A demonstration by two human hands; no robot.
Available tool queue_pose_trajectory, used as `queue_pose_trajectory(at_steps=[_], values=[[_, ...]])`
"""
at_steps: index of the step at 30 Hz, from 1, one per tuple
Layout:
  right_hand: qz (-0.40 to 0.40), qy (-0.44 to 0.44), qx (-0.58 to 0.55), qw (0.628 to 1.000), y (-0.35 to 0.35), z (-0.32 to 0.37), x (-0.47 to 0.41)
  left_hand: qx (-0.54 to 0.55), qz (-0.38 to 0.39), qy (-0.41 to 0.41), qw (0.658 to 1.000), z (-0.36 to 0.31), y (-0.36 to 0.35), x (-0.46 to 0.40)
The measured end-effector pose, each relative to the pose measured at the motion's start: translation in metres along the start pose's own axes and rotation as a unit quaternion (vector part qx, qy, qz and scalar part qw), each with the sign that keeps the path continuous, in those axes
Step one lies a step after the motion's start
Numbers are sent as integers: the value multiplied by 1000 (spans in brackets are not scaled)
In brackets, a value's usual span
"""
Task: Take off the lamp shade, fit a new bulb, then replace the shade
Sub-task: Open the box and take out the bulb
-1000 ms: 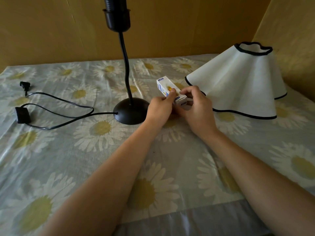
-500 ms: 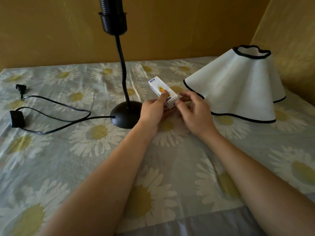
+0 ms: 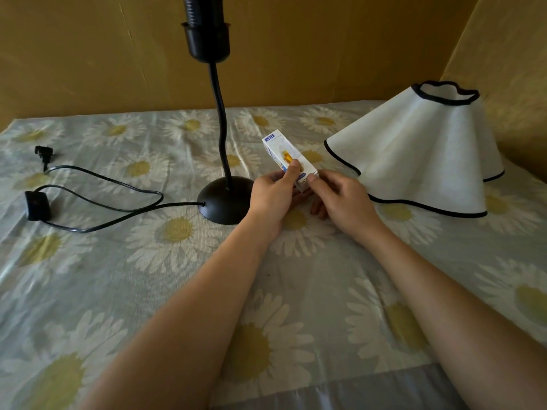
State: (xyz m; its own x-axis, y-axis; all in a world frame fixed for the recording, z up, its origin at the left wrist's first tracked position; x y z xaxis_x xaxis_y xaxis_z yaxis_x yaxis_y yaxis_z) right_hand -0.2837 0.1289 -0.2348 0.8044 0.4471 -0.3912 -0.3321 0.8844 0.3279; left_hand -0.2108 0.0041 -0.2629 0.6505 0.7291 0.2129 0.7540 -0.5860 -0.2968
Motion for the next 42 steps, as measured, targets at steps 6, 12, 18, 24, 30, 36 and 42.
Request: queue_pose_trajectory(at_steps=[6,12,18,24,30,36,42], values=[[4,-6,-13,1000,-1,0,1,-4,-14,3,1000,2,0,-3],[8,-15,-18,1000,-2,0,1,1,-19,3,1000,2,1,-5],[25,-17,-37,999,-4,-2,2,2,-16,-3,1000,1,0,-2],[-3,-17,-77,997,-1,-3,4,9,-23,-2,1000,2,1,-1],[-65,-8,-70,995,8,-3,3,11,-28,-4,1000,1,2,-1],[-52,20,7,998,5,-5,3,32,-19,8,999,1,1,-1],[-65,28,32,997,6,-4,2,34,-19,13,999,1,1,0]])
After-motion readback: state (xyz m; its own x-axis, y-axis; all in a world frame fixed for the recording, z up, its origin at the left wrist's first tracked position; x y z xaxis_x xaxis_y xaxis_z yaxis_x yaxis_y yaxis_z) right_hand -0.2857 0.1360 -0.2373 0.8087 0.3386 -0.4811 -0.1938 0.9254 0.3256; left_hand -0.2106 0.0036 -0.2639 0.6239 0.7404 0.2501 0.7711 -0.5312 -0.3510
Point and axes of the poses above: each hand's wrist, its own x-axis away from the middle knuckle, its own y-axis out of the back of the hand, z = x × y, the point moved 6 cm from there along -x, towards the middle knuckle, and after that the axes turned 11 degrees about -z, right-handed, at the moved point
